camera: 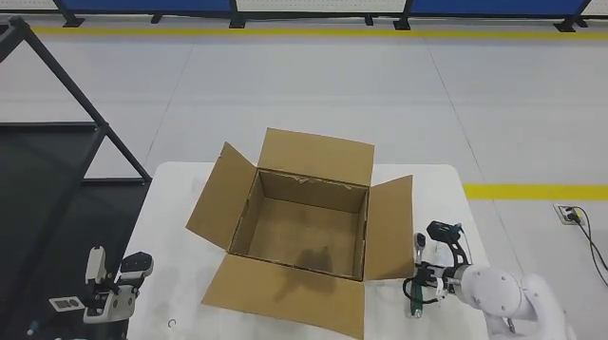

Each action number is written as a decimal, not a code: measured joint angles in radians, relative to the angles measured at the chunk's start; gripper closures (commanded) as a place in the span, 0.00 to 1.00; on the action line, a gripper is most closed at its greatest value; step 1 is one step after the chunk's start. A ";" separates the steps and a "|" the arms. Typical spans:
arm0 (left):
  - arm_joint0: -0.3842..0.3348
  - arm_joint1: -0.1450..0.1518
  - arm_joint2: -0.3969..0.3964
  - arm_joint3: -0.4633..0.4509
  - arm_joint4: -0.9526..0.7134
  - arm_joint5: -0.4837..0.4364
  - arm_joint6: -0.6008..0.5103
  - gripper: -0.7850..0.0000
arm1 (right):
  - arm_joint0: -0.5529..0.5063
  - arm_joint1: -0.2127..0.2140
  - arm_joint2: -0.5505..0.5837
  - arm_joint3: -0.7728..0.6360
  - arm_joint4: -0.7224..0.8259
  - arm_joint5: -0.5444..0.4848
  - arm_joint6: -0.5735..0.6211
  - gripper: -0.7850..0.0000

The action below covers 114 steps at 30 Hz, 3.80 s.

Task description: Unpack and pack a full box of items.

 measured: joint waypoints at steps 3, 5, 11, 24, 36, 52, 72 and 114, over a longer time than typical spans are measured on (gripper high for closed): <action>0.000 0.000 0.000 0.000 0.000 0.000 0.000 0.00 | 0.018 0.001 -0.027 0.021 -0.034 0.019 0.001 1.00; 0.000 0.000 0.000 0.000 0.000 0.000 0.000 0.00 | 0.030 0.001 -0.042 0.034 -0.050 0.033 -0.001 1.00; 0.000 0.000 0.000 0.000 0.000 0.000 0.000 0.00 | 0.055 0.001 -0.068 0.068 -0.065 0.060 -0.014 0.97; 0.000 0.000 0.000 0.000 0.000 0.000 0.000 0.00 | 0.067 0.007 -0.080 0.096 -0.052 0.068 -0.023 0.71; 0.000 0.000 0.000 0.000 0.000 0.000 0.000 0.00 | -0.006 0.020 -0.019 -0.035 0.017 0.051 -0.061 0.64; 0.000 0.000 0.000 0.000 0.000 0.000 0.000 0.00 | -0.213 0.038 0.222 -0.364 0.362 -0.125 -0.226 0.41; -0.001 -0.001 0.018 0.026 0.156 -0.032 -0.013 0.00 | -0.102 0.067 0.158 -0.295 0.598 -0.235 -0.121 0.52; -0.009 -0.009 0.007 0.040 0.155 -0.046 0.006 0.00 | 0.036 0.115 0.008 -0.220 0.579 -0.093 -0.119 0.00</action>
